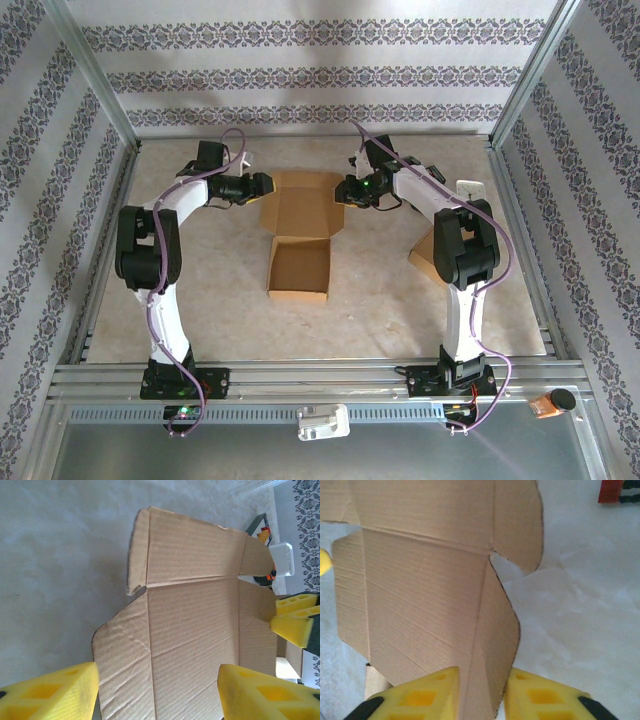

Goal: Fold the paper box

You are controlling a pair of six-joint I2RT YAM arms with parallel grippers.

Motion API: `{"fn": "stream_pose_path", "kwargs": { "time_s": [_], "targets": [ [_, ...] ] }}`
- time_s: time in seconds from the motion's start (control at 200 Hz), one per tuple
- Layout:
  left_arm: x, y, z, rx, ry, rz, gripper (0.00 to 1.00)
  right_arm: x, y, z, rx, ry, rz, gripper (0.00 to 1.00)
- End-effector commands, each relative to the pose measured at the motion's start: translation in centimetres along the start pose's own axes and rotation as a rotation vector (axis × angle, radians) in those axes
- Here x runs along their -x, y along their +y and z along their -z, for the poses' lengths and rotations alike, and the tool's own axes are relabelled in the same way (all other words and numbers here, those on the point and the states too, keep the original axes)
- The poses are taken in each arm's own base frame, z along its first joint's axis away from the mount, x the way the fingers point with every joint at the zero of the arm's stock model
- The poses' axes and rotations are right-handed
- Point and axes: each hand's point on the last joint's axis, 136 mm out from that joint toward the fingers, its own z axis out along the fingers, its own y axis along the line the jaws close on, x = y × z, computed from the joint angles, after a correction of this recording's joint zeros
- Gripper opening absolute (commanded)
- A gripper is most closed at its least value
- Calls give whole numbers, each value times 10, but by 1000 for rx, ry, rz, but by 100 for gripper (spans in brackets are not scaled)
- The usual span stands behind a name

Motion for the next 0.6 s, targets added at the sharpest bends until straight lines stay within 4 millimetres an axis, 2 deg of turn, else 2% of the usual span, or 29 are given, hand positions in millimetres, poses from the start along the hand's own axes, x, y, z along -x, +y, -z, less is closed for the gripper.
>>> {"fn": "stream_pose_path", "kwargs": {
  "time_s": [0.0, 0.2, 0.275, 0.41, 0.485, 0.6],
  "targets": [
    [5, -7, -2, -38, 10, -2, 63, 10, 4, 3, 27, -15, 18, 24],
    [2, -4, -2, -29, 17, 5, 49, 14, 8, 6, 32, -33, 30, 19],
    [0, 3, -1, 19, 21, 1, 49, 15, 9, 8, 32, -40, 36, 18],
    [-3, 24, 3, 148, 17, -18, 63, 15, 12, 10, 37, -41, 43, 17],
    [-2, 28, 4, 170, 12, -20, 71, 15, 12, 11, 38, -42, 46, 17],
    [-2, 22, -2, 111, 12, 7, 72, 14, 11, 12, 31, -43, 49, 17]
  ]
}}
